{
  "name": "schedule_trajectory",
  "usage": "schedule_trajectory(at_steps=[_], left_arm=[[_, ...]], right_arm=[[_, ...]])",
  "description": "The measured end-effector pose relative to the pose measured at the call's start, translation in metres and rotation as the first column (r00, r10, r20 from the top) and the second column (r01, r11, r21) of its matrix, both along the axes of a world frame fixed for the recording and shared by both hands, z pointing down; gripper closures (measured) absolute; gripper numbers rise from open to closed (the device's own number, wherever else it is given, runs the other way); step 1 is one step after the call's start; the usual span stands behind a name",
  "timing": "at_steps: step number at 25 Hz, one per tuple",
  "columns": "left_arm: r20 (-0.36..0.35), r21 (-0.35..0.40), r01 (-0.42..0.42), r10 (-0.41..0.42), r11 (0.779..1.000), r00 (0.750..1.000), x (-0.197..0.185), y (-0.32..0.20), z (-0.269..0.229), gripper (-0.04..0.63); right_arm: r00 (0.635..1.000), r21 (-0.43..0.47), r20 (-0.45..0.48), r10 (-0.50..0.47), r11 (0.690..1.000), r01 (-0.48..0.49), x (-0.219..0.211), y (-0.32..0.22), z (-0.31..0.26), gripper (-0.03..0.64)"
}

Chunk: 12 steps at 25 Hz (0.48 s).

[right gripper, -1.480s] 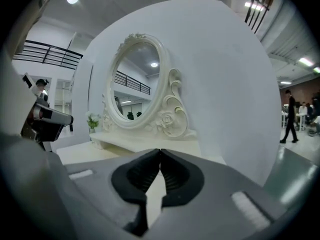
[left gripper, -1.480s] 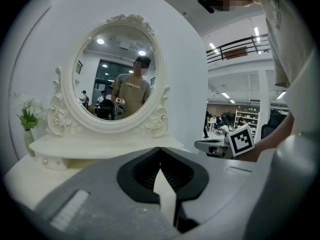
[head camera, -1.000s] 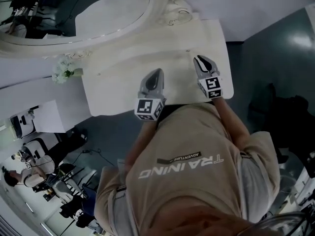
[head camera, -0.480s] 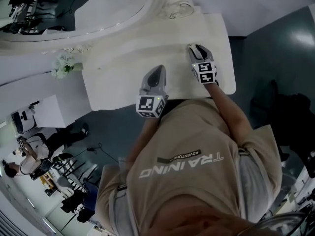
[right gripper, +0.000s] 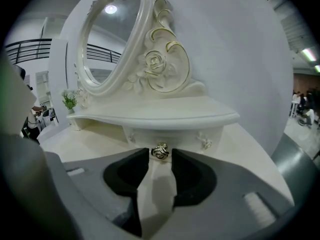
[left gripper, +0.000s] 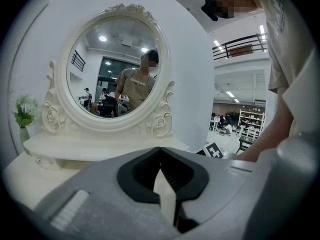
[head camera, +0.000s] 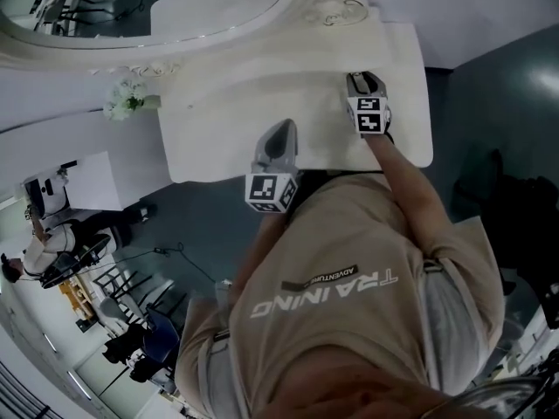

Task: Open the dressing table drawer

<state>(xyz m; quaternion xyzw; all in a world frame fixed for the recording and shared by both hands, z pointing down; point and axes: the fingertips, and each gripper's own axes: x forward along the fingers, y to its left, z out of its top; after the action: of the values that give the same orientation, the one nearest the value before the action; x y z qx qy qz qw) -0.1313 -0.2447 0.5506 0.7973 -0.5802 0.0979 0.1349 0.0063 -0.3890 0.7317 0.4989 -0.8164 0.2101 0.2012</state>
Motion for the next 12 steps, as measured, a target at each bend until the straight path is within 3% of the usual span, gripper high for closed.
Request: schedule_trajectory(at_steps=[3, 12], left_arm=[[-0.006, -0.01, 0.021, -0.021, 1.0, 1.0, -0.007, 0.009, 0.003, 0.588], [-0.003, 0.009, 0.045, -0.045, 0.999, 0.999, -0.013, 0.018, -0.002, 0.588]], right_arm=[[1.0, 0.003, -0.001, 0.006, 1.0, -0.006, -0.002, 0.002, 0.0, 0.51], [1.0, 0.009, 0.003, 0.001, 1.0, -0.001, -0.001, 0.007, -0.002, 0.514]])
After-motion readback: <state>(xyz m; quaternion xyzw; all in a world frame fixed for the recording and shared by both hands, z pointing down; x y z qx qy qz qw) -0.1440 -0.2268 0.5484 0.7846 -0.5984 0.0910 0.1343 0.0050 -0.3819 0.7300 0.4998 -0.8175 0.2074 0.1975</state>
